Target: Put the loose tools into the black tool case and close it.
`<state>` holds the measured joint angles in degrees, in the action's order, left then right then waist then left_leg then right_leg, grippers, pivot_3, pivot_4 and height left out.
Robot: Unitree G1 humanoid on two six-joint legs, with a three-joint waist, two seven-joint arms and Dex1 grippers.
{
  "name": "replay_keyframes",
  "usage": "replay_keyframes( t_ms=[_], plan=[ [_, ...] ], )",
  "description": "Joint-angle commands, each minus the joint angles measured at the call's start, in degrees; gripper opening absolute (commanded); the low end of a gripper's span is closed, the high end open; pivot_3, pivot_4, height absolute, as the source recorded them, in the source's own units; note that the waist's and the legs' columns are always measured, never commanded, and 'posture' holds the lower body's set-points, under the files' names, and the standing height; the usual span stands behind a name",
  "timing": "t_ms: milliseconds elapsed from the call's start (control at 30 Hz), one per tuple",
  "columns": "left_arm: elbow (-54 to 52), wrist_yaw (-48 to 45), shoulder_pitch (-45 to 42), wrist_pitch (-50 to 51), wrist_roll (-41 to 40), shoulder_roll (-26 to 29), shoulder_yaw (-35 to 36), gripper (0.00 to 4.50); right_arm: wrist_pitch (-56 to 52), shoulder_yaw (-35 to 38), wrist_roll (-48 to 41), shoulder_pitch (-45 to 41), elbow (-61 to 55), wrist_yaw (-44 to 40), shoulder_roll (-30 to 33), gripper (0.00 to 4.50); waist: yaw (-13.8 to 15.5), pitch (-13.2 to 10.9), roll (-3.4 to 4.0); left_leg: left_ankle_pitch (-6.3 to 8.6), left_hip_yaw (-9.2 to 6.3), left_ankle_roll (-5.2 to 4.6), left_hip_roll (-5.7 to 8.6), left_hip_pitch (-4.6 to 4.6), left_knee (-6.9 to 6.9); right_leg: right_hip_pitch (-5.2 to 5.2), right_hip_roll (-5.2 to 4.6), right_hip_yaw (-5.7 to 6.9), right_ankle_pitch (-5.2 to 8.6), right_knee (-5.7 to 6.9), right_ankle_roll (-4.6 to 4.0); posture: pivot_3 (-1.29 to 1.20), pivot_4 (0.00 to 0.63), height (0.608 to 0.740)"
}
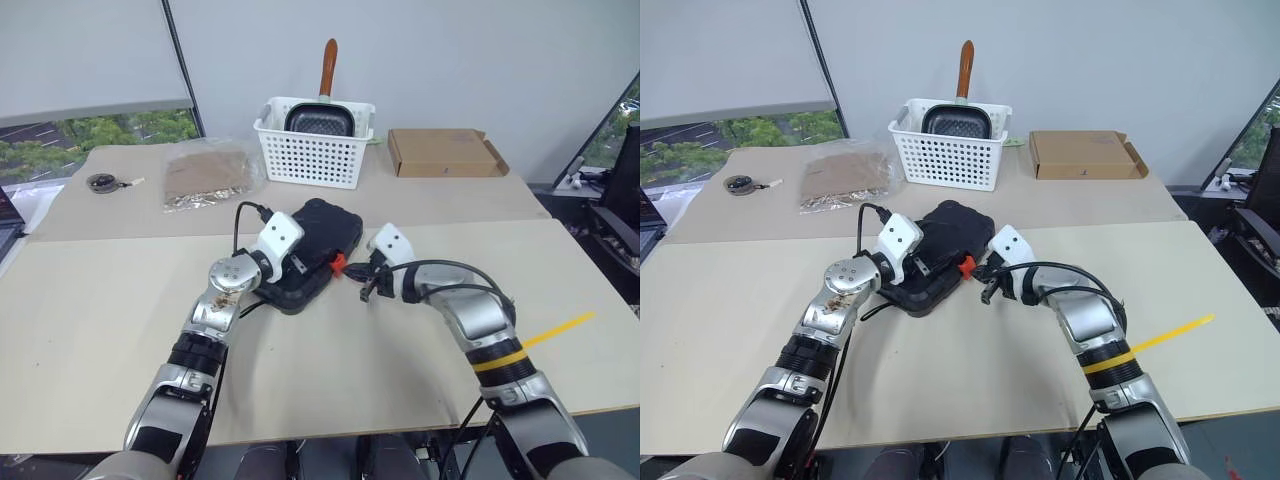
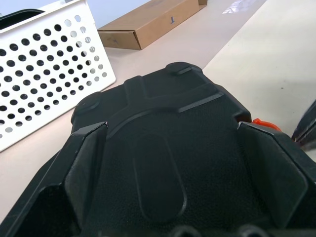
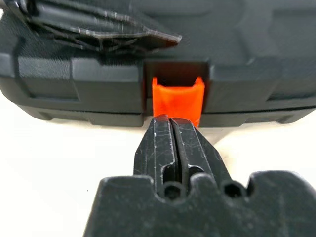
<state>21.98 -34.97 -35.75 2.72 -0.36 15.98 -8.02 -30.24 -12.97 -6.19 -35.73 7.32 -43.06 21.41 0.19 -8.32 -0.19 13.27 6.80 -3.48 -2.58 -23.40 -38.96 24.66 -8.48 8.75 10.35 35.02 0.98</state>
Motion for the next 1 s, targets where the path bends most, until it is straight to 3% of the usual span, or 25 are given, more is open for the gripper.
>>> replay_keyframes(
  t_ms=[33,600,1000],
  plan=[
    [5.5,0.4,3.1,3.5,1.7,0.9,-0.9,4.50,3.4,0.6,0.6,-3.1,1.3,1.2,-1.6,0.04,-0.1,0.0,0.00,0.00,0.00,0.00,-0.02,0.01,0.00,0.00,0.01,0.03,0.00,0.00,0.00,0.00,0.150,0.700],
    [3.8,0.8,3.1,2.4,-2.7,-0.4,3.0,4.50,1.7,0.4,0.7,0.5,-1.4,-2.0,2.0,0.04,-0.1,0.0,0.06,0.00,0.03,0.04,-0.08,-0.10,0.05,0.32,-0.03,0.03,-0.01,-0.02,0.01,0.00,0.150,0.700],
    [-2.7,0.8,4.0,6.5,-6.3,-0.3,5.2,4.50,2.4,-0.6,1.6,0.4,-0.2,-1.7,1.1,0.04,-0.2,0.0,0.05,0.01,0.10,0.01,0.01,-0.54,0.12,0.50,0.05,0.03,-0.01,-0.03,-0.02,0.00,0.150,0.700]
  ],
)
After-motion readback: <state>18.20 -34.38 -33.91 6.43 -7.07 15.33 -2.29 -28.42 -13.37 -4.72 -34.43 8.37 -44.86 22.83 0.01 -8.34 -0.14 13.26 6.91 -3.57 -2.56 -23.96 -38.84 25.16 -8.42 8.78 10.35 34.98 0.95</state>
